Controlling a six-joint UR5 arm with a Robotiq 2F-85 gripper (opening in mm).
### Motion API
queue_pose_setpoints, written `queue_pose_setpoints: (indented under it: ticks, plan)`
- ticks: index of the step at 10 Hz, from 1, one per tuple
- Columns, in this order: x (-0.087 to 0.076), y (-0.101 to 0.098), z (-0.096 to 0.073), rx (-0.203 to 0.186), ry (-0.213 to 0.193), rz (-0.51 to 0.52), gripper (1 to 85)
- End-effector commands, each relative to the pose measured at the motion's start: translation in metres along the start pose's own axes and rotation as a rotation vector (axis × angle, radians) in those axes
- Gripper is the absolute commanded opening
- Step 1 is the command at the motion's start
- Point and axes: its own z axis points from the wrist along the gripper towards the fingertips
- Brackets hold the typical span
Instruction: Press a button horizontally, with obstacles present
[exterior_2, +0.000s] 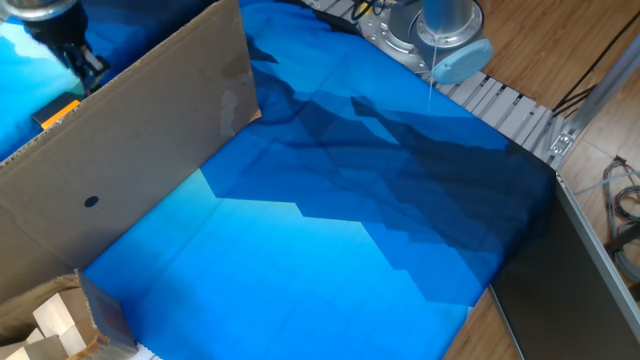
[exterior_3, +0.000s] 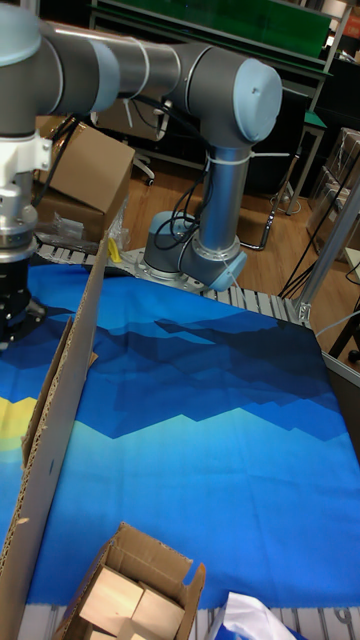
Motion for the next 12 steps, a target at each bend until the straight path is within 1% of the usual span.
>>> queue_pose_setpoints:
  ticks: [1, 2, 3, 4, 5, 6, 7, 8, 9, 10, 11, 12]
  plan:
    - [-0.032, 0.0, 0.004, -0.023, -0.116, -0.059, 1.0]
    - [-0.036, -0.002, 0.004, -0.012, -0.132, -0.069, 1.0]
    - [-0.035, -0.001, 0.004, -0.016, -0.131, -0.069, 1.0]
    - [-0.025, -0.004, 0.005, -0.004, -0.092, -0.072, 1.0]
    - [-0.015, -0.006, 0.001, 0.0, -0.058, -0.066, 1.0]
    - [-0.001, 0.0, -0.024, -0.007, -0.029, -0.049, 1.0]
    - [0.009, 0.008, -0.045, -0.004, -0.009, -0.029, 1.0]
    - [0.016, 0.016, -0.066, 0.009, 0.005, -0.009, 1.0]
    - [0.018, 0.024, -0.081, 0.018, 0.018, 0.005, 1.0]
    - [0.02, 0.035, -0.098, 0.04, 0.034, 0.019, 1.0]
    - [0.02, 0.047, -0.112, 0.072, 0.045, 0.032, 1.0]
    - [0.021, 0.068, -0.12, 0.084, 0.044, 0.064, 1.0]
